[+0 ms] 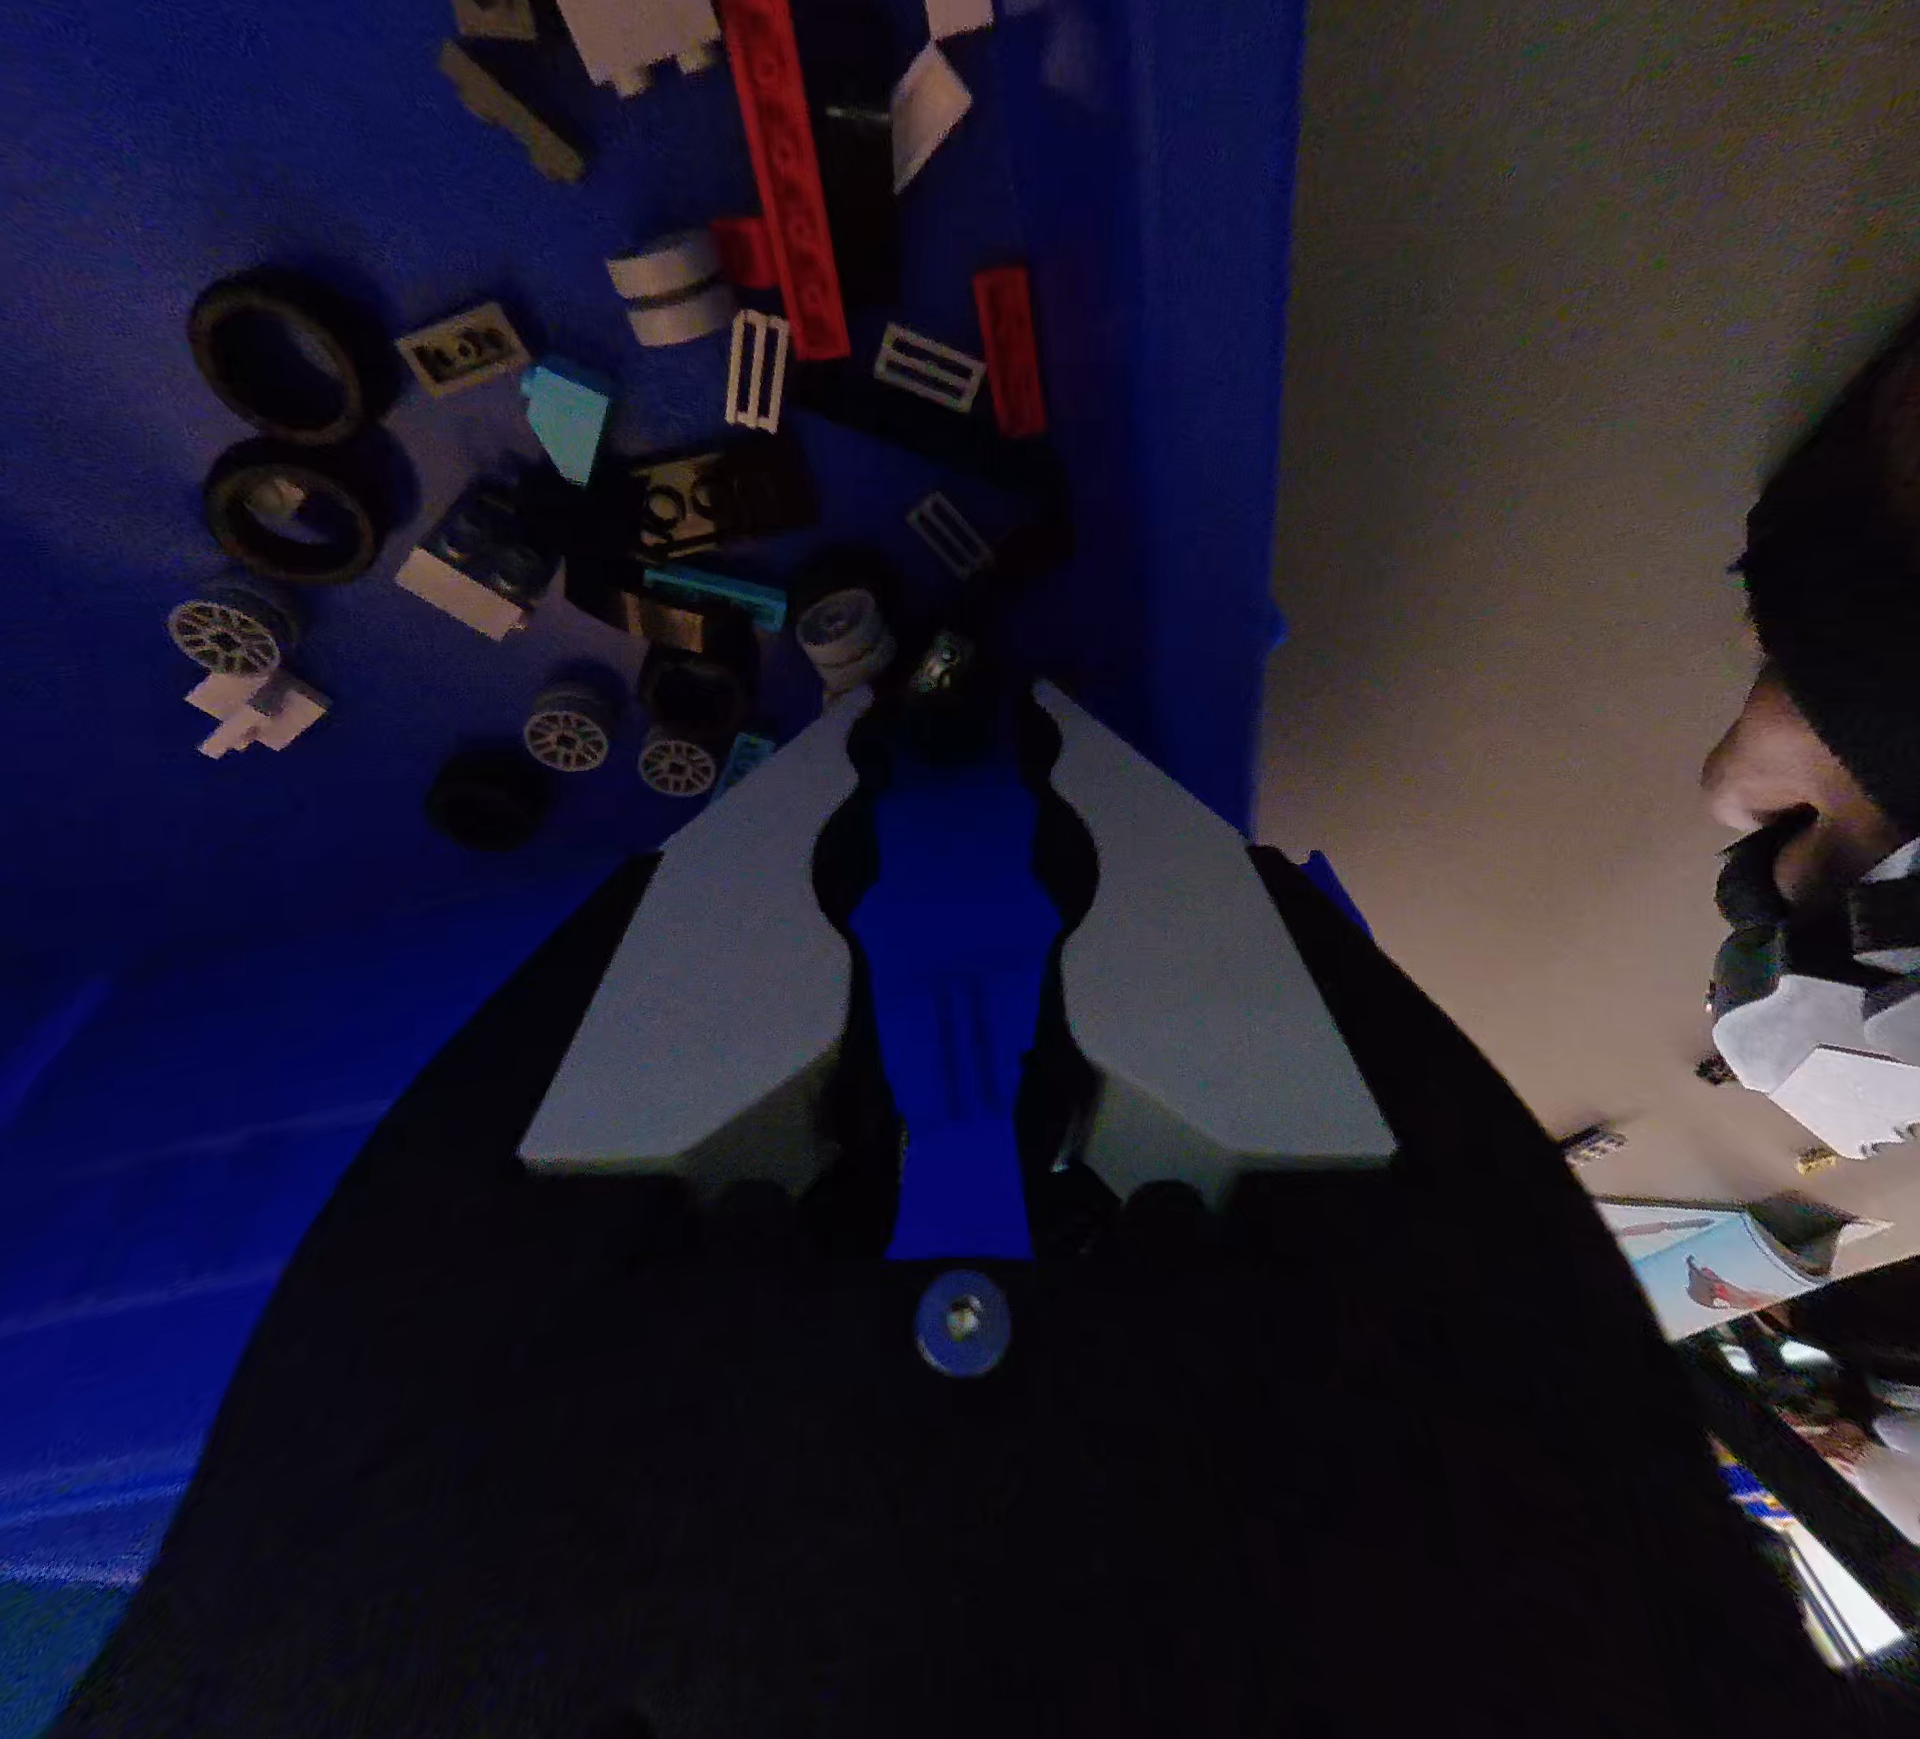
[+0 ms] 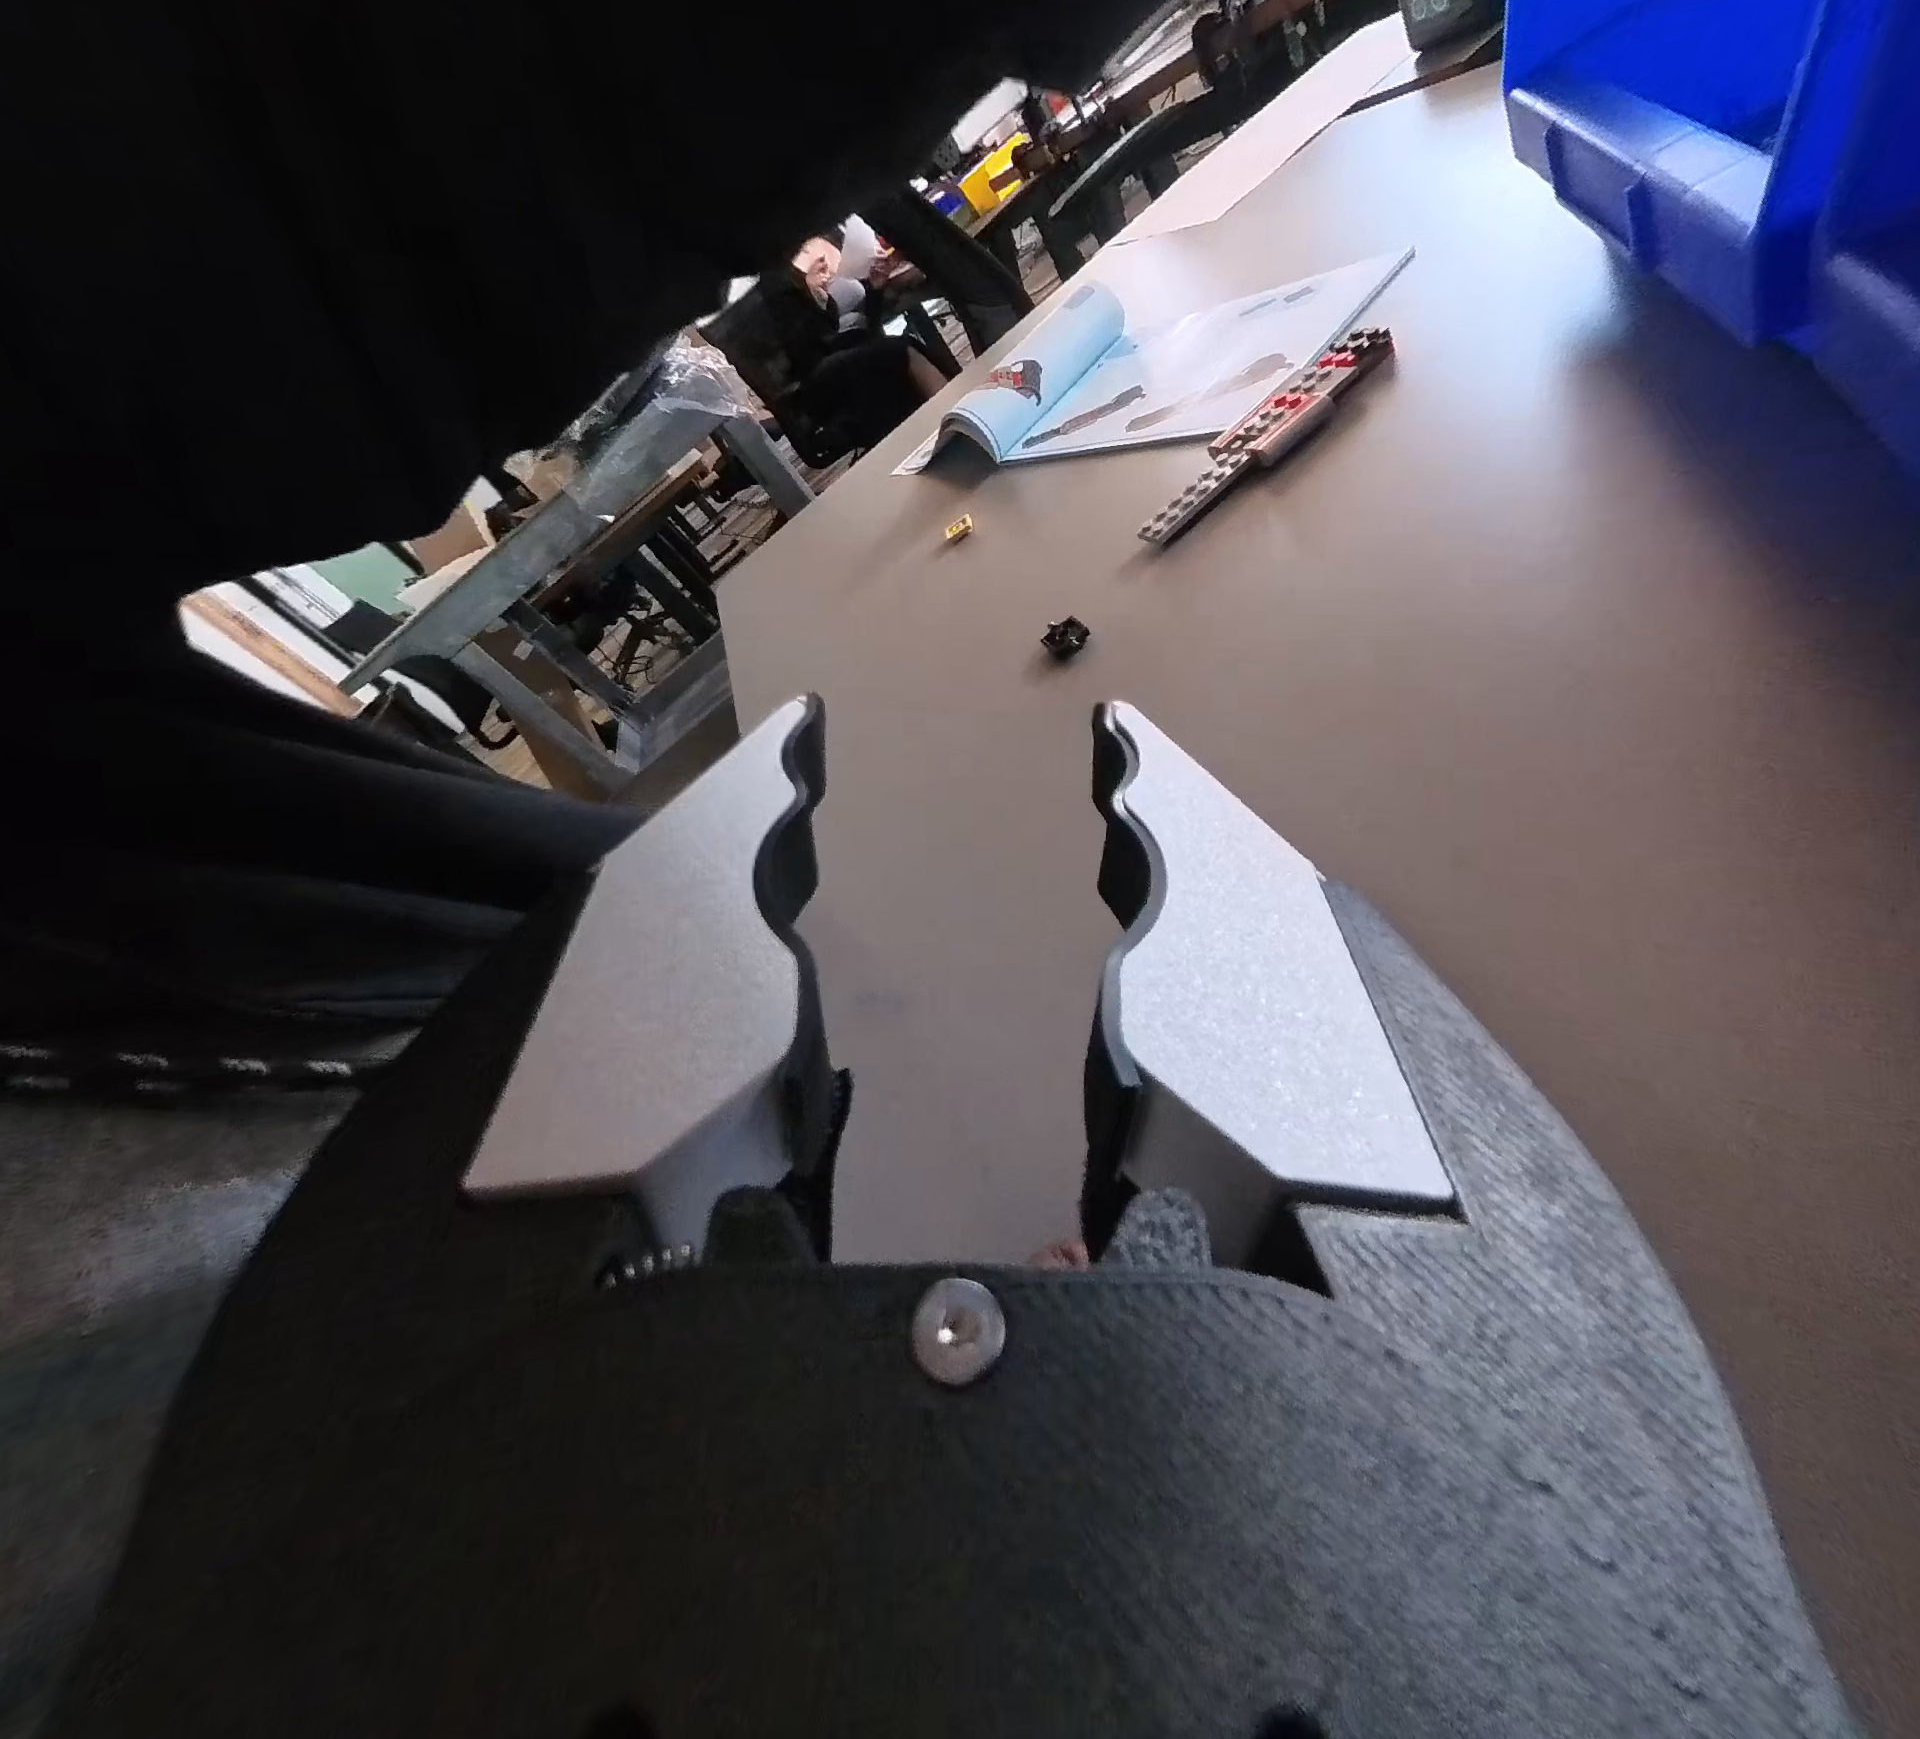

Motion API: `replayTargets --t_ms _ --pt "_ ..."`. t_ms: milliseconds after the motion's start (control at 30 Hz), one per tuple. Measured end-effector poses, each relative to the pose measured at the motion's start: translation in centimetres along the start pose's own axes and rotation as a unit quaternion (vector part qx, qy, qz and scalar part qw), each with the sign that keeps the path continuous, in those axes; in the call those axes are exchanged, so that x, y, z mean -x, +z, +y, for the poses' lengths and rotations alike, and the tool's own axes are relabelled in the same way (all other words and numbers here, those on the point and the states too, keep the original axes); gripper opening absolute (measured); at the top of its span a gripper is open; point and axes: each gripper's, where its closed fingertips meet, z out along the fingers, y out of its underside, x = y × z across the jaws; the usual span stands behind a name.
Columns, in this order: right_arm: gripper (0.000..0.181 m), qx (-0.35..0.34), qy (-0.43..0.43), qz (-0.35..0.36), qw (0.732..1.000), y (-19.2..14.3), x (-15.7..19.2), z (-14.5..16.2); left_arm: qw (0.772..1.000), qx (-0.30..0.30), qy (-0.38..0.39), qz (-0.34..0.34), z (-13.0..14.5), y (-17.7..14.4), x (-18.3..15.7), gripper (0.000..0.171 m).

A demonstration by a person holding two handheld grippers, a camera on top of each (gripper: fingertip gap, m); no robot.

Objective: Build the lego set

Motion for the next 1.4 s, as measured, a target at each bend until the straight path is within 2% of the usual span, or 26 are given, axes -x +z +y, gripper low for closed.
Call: replayTargets --t_ms 167,267,500,667,733,800,933,1067,1167,1400 --pt "0.054 0.004 -0.001 0.007 1.000 0.1 -0.2 0.1 1.000 0.000 0.002 -0.006 -0.3 0.2 0.1 0.020" --pt "0.054 0.002 -0.002 0.008 1.000 0.1 -0.1 0.1 0.999 -0.033 -0.012 -0.010 -0.8 -0.4 0.0 0.017" --pt "0.054 -0.004 -0.001 0.003 1.000 -0.1 -0.1 -0.1 0.979 -0.176 -0.079 -0.062 -0.8 -6.4 -0.6 0.017" --pt "0.054 -0.005 0.001 0.002 1.000 -0.1 -0.1 -0.1 0.935 -0.300 -0.160 -0.105 1.4 -11.1 -2.1 0.016" --pt "0.054 -0.003 0.002 0.004 1.000 -0.1 -0.1 -0.1 0.909 -0.352 -0.194 -0.110 2.5 -12.3 -3.0 0.016" --pt "0.054 -0.001 0.001 0.006 1.000 0.0 -0.2 0.0 0.874 -0.414 -0.231 -0.105 3.8 -13.5 -4.2 0.016" --pt "0.054 -0.001 0.002 0.008 1.000 0.0 -0.2 0.0 0.779 -0.547 -0.296 -0.080 7.6 -15.7 -7.6 0.016" --pt "0.054 -0.001 0.004 0.011 1.000 0.0 -0.4 0.0 0.677 -0.644 -0.348 -0.075 12.7 -16.5 -11.8 0.016" --pt "0.054 -0.002 0.007 0.014 1.000 0.0 -0.5 -0.1 0.617 -0.682 -0.384 -0.086 16.3 -16.1 -15.5 0.016" --pt "0.054 0.007 0.020 0.038 0.999 0.3 -1.4 0.1 0.504 -0.730 -0.441 -0.135 22.9 -14.7 -25.1 0.016"
